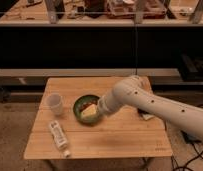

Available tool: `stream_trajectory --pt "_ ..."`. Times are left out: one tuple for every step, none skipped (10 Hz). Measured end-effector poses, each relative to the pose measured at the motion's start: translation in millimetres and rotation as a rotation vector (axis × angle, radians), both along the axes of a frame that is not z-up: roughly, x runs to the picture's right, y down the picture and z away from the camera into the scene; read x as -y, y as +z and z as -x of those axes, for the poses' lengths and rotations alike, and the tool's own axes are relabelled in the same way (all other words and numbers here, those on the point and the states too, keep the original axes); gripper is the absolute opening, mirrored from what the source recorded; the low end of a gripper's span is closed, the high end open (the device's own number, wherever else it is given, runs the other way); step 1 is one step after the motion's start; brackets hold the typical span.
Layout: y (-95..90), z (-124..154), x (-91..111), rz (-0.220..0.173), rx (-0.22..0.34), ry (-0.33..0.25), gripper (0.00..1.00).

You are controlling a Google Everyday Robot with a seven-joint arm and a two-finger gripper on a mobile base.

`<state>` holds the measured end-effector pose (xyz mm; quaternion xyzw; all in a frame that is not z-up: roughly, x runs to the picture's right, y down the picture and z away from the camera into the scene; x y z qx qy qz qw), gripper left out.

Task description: Stand the bottle upright

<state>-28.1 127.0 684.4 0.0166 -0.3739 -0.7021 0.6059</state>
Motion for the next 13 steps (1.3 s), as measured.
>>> stream_trajectory --pt "-9.4 8 -8 0.004 0.035 -0.067 0.8" --pt "-12.6 10 -11 0.005 0.048 -0.091 0.8" --pt "-13.1 10 -11 0.003 0.048 -0.097 0.8" --pt "-13.2 9 -12 -0.002 0.043 -0.107 0.8" --pt "-15.7 11 -20 -0.023 0.025 -0.166 0.8" --pt "-17.6 16 -29 -0.038 0.014 -0.216 0.8" --pt "-20.2 25 -44 -0.068 -0.007 -0.297 0.8" --pt "-22.8 40 -61 -0.111 -0.034 -0.388 0.8" --pt "-25.3 57 -72 -0.141 -0.049 -0.447 0.8" --pt "-27.6 74 -80 -0.157 -0.055 -0.486 0.8" --pt "-30.5 102 -92 -0.16 -0.048 -0.534 0.8" --pt "-32.5 122 -101 -0.147 -0.034 -0.563 0.8" --pt "-33.1 142 -108 -0.136 -0.016 -0.588 0.8"
